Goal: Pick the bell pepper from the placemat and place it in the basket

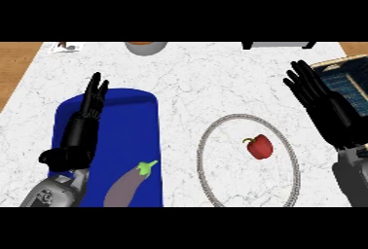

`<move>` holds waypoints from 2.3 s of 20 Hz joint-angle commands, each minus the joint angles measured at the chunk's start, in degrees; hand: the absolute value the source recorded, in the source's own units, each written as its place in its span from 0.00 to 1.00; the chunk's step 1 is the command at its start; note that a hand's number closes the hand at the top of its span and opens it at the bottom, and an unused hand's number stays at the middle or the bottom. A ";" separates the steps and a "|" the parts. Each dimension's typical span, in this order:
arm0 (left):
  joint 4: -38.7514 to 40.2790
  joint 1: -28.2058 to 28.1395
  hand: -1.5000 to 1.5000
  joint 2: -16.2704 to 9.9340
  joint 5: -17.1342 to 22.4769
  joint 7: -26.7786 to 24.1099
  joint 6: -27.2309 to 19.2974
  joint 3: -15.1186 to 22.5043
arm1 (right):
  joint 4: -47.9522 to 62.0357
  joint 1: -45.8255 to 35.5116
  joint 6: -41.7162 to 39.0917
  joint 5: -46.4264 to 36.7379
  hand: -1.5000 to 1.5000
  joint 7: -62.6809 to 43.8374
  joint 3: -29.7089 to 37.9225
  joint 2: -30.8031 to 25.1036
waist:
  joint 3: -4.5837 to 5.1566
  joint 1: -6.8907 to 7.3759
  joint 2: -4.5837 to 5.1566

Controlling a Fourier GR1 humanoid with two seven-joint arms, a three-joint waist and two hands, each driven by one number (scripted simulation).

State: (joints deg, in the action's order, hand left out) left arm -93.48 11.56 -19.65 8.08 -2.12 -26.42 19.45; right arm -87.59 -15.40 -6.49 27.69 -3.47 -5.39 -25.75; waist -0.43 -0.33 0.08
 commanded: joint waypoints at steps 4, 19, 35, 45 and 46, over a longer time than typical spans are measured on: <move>5.95 0.42 0.50 -4.77 0.92 6.32 4.16 -1.47 | 6.05 -6.13 -22.94 7.53 1.00 9.26 -3.33 1.37 | -0.04 3.61 1.55; 12.32 -0.32 0.50 -7.65 4.31 13.31 9.13 -3.30 | -9.48 -1.16 -30.46 -22.30 0.00 40.50 7.67 -4.98 | 0.22 -0.82 0.05; 15.97 2.36 0.50 -5.99 3.70 12.00 12.01 -3.70 | -5.78 -0.67 -27.72 -47.91 0.00 58.64 -4.51 -34.96 | 0.37 1.46 0.36; 18.60 5.49 0.50 -6.07 2.31 13.39 14.18 -6.58 | 6.39 -2.65 -16.33 -50.42 0.00 63.75 -9.95 -30.22 | 0.39 1.15 0.20; 21.45 6.20 0.50 -4.42 1.88 11.32 14.50 -6.87 | 5.18 -3.55 -16.67 -49.39 0.00 61.71 -9.17 -29.17 | 0.43 0.72 0.15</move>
State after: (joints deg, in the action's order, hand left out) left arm -75.13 15.91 -24.88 10.52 10.30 -13.28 13.93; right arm -85.80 -16.89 -19.77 -21.18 52.00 -14.02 -58.06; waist -0.05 0.67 0.27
